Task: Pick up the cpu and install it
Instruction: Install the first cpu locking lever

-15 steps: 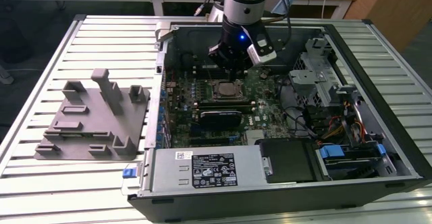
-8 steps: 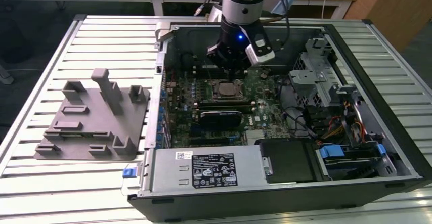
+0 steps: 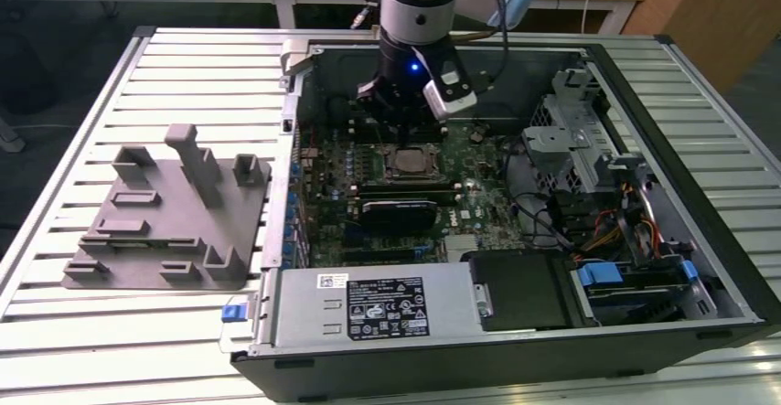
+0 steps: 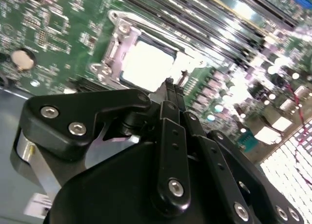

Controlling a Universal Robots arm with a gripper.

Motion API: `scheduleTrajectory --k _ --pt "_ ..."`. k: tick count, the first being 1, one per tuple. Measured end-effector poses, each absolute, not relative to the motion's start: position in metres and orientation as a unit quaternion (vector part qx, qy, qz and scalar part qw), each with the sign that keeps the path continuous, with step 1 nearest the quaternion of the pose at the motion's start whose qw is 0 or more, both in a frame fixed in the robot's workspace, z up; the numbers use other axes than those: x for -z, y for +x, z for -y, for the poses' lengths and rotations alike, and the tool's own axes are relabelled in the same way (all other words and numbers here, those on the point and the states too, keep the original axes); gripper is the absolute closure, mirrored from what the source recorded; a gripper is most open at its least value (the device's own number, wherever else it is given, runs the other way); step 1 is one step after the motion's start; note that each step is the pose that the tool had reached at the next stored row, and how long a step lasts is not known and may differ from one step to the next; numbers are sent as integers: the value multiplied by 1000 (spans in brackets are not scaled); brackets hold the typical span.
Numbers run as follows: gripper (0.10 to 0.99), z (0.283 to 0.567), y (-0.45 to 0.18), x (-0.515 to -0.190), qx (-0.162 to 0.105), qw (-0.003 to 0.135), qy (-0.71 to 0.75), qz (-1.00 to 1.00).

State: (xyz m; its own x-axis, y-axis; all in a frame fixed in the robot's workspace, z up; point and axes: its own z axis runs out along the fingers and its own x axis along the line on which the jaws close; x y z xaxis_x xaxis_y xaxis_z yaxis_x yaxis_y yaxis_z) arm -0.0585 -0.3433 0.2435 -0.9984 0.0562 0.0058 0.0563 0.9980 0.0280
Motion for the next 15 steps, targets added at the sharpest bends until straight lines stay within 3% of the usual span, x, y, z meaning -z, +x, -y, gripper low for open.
scheduleTrajectory --k 11,15 --pt "980 343 -95 -243 15 2 -30 999" --pt "980 343 -105 -243 31 2 -30 999"
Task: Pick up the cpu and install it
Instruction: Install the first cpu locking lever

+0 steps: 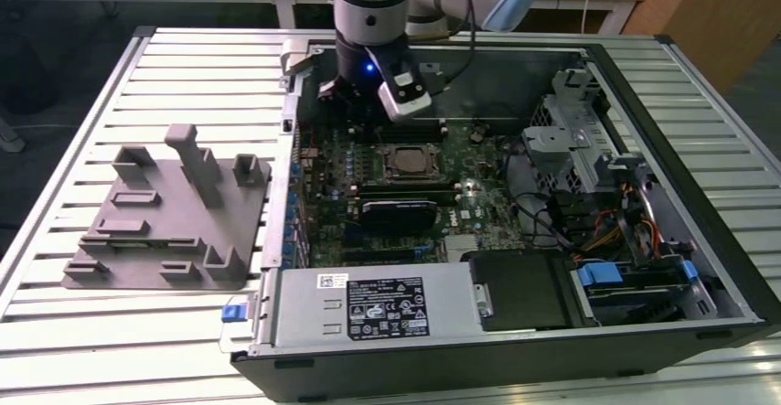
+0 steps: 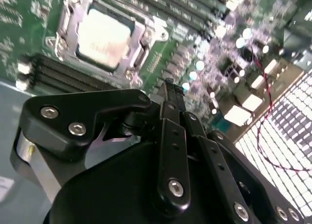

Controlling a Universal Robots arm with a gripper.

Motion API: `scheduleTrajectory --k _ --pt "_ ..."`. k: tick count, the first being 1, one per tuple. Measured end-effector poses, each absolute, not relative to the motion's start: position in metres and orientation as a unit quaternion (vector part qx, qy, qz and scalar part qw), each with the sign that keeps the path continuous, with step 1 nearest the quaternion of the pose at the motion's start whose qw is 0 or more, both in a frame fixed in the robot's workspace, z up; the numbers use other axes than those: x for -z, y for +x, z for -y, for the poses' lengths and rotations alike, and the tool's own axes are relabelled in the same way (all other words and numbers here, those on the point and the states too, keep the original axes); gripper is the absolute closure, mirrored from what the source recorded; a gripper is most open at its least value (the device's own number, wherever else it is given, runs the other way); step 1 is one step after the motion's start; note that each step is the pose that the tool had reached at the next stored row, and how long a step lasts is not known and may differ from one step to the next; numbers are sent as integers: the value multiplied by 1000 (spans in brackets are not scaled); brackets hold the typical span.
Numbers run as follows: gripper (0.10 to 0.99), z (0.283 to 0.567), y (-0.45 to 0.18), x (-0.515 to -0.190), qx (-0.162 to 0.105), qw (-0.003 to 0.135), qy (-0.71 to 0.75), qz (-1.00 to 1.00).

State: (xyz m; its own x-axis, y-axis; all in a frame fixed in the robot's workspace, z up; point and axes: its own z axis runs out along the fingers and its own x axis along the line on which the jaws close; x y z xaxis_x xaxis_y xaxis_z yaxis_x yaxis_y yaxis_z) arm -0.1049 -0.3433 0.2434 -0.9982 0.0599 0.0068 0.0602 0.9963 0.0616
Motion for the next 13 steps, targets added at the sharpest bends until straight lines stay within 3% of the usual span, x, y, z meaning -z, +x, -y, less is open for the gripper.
scheduleTrajectory --k 13 --pt "980 343 -111 -243 114 4 -30 993"
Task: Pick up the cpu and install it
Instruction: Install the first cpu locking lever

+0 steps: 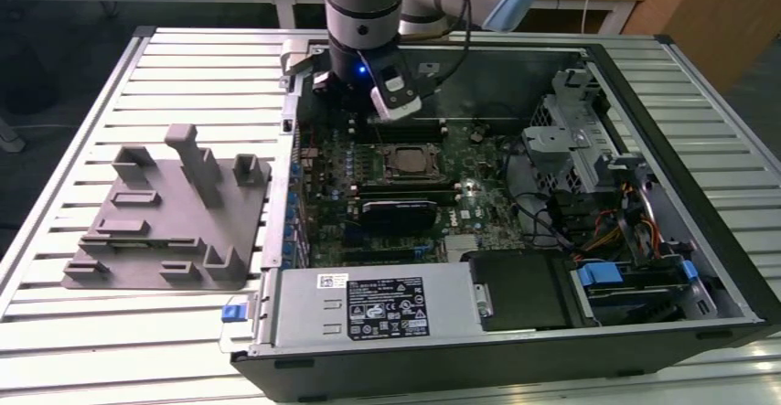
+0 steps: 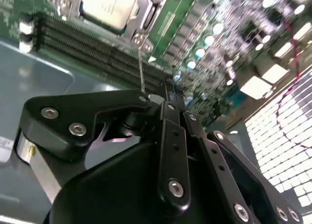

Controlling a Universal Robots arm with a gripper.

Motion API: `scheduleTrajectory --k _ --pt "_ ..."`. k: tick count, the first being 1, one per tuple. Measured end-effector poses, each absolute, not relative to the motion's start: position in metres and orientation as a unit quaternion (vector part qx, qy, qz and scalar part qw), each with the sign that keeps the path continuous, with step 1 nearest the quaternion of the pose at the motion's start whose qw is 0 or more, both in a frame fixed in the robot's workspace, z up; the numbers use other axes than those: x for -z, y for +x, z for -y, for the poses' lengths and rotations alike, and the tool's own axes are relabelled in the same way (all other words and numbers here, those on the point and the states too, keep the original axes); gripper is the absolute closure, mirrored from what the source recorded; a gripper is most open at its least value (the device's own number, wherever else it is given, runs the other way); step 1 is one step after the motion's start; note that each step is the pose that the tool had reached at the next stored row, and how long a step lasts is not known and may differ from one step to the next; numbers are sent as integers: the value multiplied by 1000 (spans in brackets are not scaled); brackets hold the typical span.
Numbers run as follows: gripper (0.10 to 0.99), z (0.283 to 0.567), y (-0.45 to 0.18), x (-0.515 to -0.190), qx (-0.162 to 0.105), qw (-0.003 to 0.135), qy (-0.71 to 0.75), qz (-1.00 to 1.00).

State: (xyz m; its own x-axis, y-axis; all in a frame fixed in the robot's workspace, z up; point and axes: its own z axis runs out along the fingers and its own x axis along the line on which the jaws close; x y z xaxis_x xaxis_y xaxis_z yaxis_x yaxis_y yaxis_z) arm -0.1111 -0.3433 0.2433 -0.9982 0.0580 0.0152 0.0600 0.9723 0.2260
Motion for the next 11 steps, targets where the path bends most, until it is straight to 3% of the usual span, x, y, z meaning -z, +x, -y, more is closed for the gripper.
scheduleTrajectory --k 4,11 --pt "980 343 -111 -243 133 5 -30 991" --pt "980 343 -111 -243 142 5 -30 989"
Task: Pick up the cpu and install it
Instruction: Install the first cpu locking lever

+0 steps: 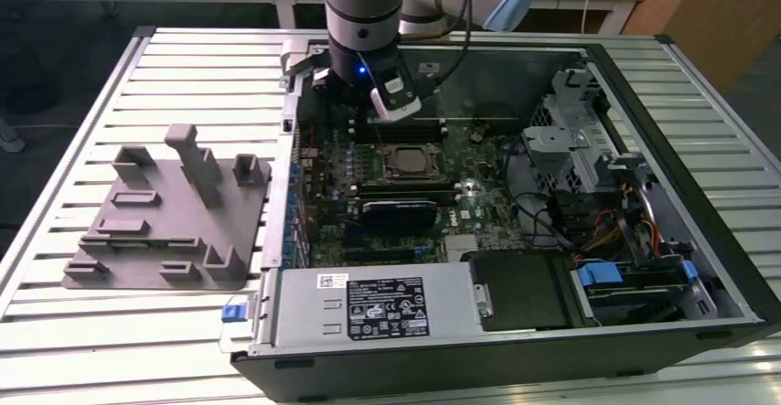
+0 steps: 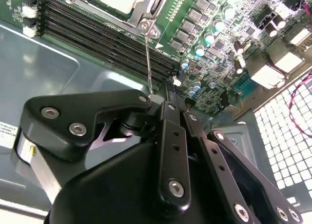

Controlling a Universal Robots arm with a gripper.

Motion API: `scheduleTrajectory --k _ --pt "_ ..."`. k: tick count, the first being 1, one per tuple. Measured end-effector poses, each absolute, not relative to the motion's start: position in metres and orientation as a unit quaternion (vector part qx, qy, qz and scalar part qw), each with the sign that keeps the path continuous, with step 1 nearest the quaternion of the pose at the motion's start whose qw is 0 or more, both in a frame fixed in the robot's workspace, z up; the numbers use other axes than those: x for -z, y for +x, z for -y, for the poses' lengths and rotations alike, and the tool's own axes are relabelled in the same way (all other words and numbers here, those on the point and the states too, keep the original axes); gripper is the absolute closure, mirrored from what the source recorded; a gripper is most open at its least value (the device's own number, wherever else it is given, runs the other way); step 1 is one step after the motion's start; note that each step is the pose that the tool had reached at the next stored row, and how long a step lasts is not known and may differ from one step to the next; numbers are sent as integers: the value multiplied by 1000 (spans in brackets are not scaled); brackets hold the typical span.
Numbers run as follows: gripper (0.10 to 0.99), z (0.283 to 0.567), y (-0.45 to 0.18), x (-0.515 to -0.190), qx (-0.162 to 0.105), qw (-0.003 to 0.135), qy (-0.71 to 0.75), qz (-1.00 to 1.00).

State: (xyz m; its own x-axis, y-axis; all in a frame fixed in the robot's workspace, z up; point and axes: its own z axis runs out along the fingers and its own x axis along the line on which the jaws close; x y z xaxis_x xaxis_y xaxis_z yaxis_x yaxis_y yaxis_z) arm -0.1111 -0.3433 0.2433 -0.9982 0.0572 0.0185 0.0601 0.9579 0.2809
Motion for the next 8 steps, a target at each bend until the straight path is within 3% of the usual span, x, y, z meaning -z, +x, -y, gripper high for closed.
scheduleTrajectory --k 8 --pt "980 343 -95 -243 142 7 -30 989"
